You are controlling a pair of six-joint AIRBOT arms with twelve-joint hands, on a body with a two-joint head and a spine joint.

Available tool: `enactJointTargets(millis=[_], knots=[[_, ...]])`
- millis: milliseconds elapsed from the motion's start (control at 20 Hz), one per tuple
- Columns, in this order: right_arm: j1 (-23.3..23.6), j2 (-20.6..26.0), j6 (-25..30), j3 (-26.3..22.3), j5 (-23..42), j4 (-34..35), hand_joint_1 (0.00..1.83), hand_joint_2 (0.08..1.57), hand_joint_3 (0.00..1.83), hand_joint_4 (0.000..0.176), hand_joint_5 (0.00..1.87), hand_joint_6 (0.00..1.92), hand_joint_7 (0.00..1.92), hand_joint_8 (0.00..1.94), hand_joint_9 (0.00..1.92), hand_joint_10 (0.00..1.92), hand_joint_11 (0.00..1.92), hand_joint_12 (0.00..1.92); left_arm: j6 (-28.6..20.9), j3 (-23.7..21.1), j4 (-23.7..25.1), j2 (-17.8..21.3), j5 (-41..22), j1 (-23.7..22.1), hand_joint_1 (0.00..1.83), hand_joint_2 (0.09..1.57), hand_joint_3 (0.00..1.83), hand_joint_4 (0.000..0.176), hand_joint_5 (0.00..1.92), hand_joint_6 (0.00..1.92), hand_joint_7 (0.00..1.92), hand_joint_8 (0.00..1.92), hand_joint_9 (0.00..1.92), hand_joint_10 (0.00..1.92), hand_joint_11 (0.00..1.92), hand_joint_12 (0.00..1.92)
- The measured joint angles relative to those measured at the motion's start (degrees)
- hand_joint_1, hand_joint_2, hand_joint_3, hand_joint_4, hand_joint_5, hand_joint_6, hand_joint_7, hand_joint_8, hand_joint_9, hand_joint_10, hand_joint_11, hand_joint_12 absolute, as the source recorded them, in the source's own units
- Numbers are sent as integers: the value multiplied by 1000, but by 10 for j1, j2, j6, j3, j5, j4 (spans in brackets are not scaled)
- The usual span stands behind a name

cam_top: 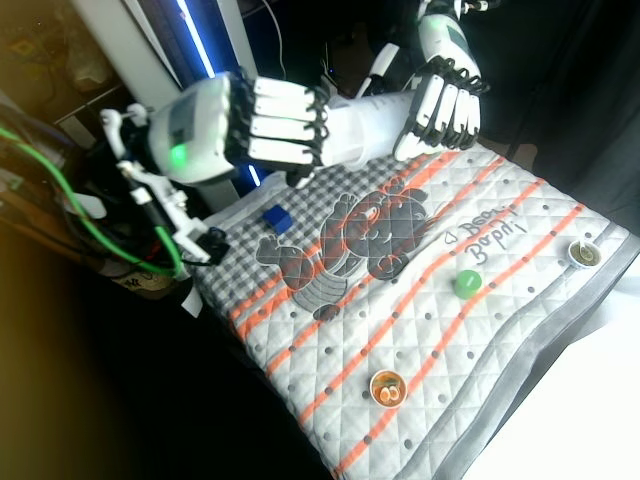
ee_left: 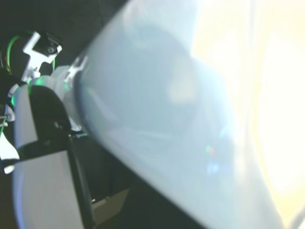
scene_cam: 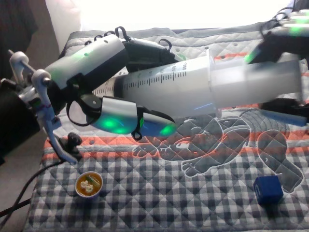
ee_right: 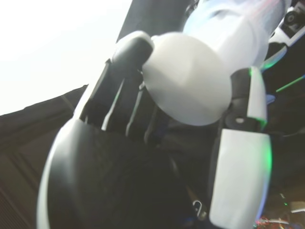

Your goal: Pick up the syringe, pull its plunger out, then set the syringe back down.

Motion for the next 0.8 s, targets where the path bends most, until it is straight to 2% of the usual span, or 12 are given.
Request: enactJointTargets(millis=[100, 150, 200, 250, 300, 500, 600, 800], knots=[[-21, 7, -4, -4, 21, 16, 1486, 1145, 3, 0, 888, 1185, 833, 1141, 820, 1190, 720, 1603, 8, 0, 0, 2, 4, 1, 1185, 1243, 0, 0, 889, 1233, 587, 1489, 209, 1491, 0, 1877], [-37, 10, -4, -5, 35, 26, 1386, 1153, 3, 0, 898, 1214, 849, 1132, 810, 1265, 687, 1553, 10, 0, 0, 3, 4, 2, 1192, 1231, 0, 0, 902, 1221, 617, 1450, 244, 1497, 0, 1870], [-49, 14, -3, -6, 44, 31, 1466, 1152, 0, 0, 870, 1202, 844, 1148, 817, 1210, 702, 1615, 10, 0, 0, 3, 2, 3, 1185, 1241, 1, 0, 883, 1255, 595, 1467, 228, 1509, 0, 1911], [-67, 17, -3, -7, 59, 41, 1486, 1137, 0, 0, 859, 1149, 879, 1108, 856, 1164, 776, 1580, 12, 0, 0, 3, 2, 5, 1184, 1243, 2, 0, 879, 1260, 591, 1472, 225, 1510, 0, 1919], [-88, 24, -4, -11, 78, 58, 1368, 1150, 3, 0, 863, 1224, 880, 1082, 849, 1296, 787, 1529, 15, 0, -2, 4, -1, 5, 1196, 1223, 0, 0, 912, 1209, 630, 1419, 250, 1442, 0, 1876], [-89, 28, -9, -11, 81, 73, 1373, 1125, 0, 0, 900, 1121, 952, 993, 903, 1260, 848, 1538, 19, 1, -8, 8, 1, 5, 1194, 1224, 2, 0, 908, 1212, 626, 1429, 242, 1520, 0, 1921], [-89, 28, -11, -11, 81, 77, 1371, 1137, 2, 0, 863, 1141, 924, 1040, 885, 1323, 836, 1595, 19, 2, -12, 10, 2, 7, 1197, 1222, 0, 0, 923, 1164, 624, 1467, 244, 1583, 0, 1921], [-96, 29, -11, -11, 91, 89, 1374, 1142, 2, 0, 835, 1069, 926, 1088, 896, 1370, 916, 1635, 22, 3, -14, 11, 3, 7, 1200, 1214, 1, 0, 925, 1179, 645, 1420, 255, 1529, 0, 1916]])
